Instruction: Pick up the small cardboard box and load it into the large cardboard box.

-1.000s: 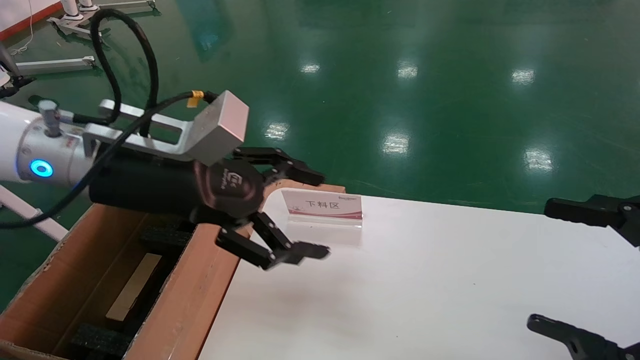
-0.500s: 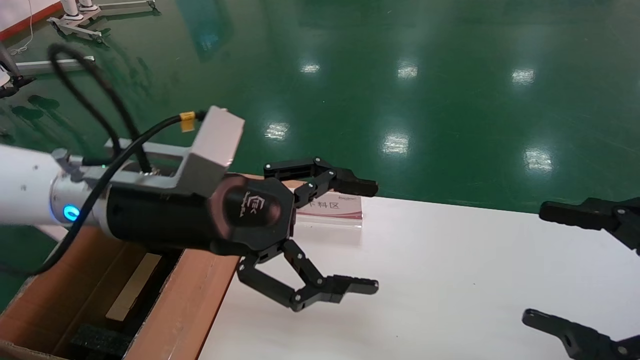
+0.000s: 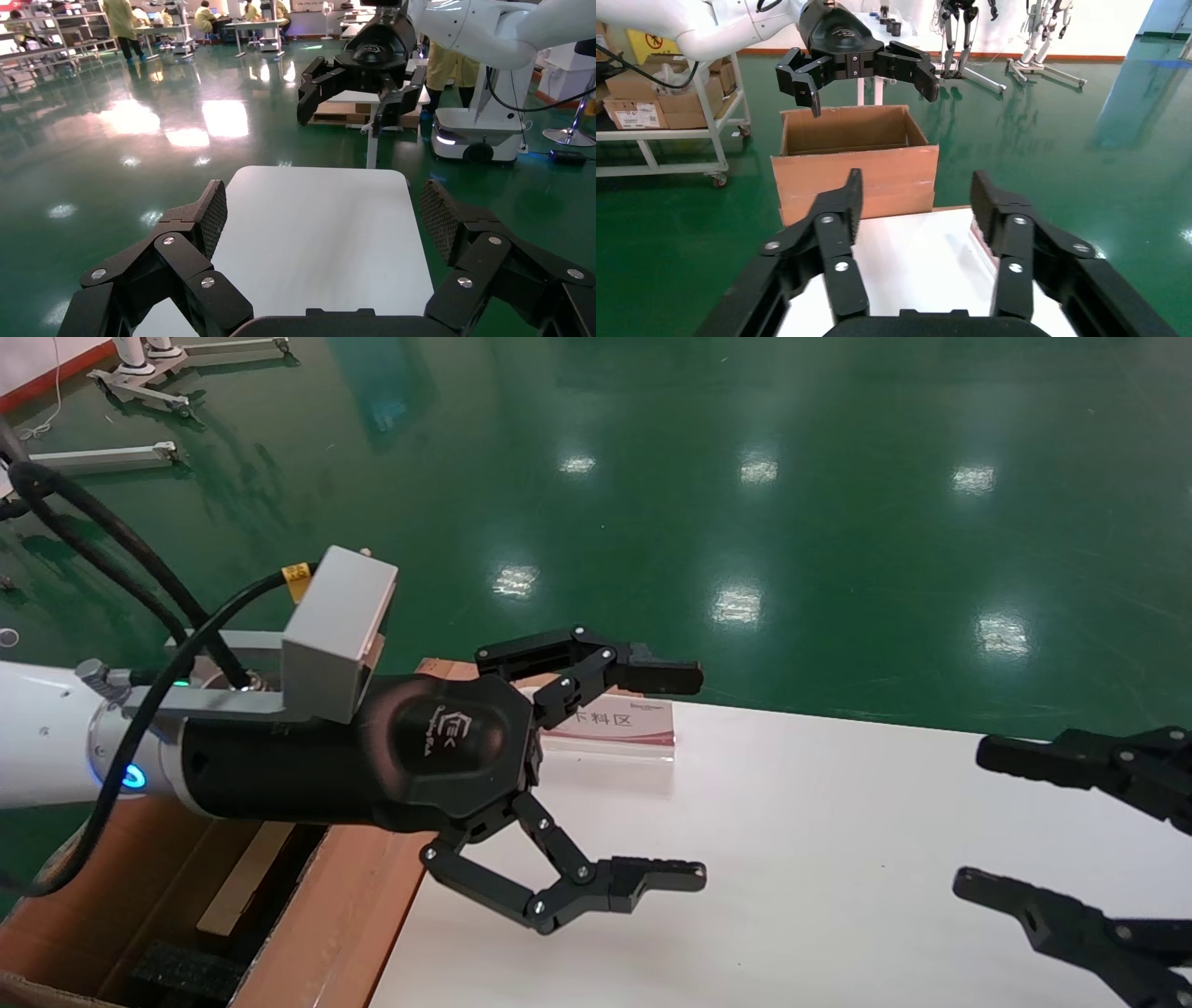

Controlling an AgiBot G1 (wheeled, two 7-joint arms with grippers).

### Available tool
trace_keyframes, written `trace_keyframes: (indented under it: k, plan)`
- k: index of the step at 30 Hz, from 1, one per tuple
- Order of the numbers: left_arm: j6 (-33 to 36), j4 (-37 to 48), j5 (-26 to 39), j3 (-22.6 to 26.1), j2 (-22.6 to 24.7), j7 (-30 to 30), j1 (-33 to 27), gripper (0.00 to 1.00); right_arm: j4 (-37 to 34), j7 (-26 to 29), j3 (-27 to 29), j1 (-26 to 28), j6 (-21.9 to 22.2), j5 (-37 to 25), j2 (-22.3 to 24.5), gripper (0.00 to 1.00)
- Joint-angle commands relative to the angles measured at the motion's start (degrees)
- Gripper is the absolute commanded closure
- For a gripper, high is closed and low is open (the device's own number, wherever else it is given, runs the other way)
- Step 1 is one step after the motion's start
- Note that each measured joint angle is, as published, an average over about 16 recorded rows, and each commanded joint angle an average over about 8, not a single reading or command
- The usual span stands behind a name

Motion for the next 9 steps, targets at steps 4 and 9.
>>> trace_keyframes:
  k: [4, 9]
  plan:
    - [0.05, 0.05, -0.19, -0.68, 0.11, 0.05, 0.64, 0.00, -0.01, 0.01, 0.04, -0.01, 0.00, -0.02, 0.00, 1.00]
    - [0.03, 0.05, -0.14, -0.24, 0.04, 0.04, 0.26, 0.00, 0.00, 0.01, 0.04, -0.02, -0.01, -0.02, -0.01, 0.94]
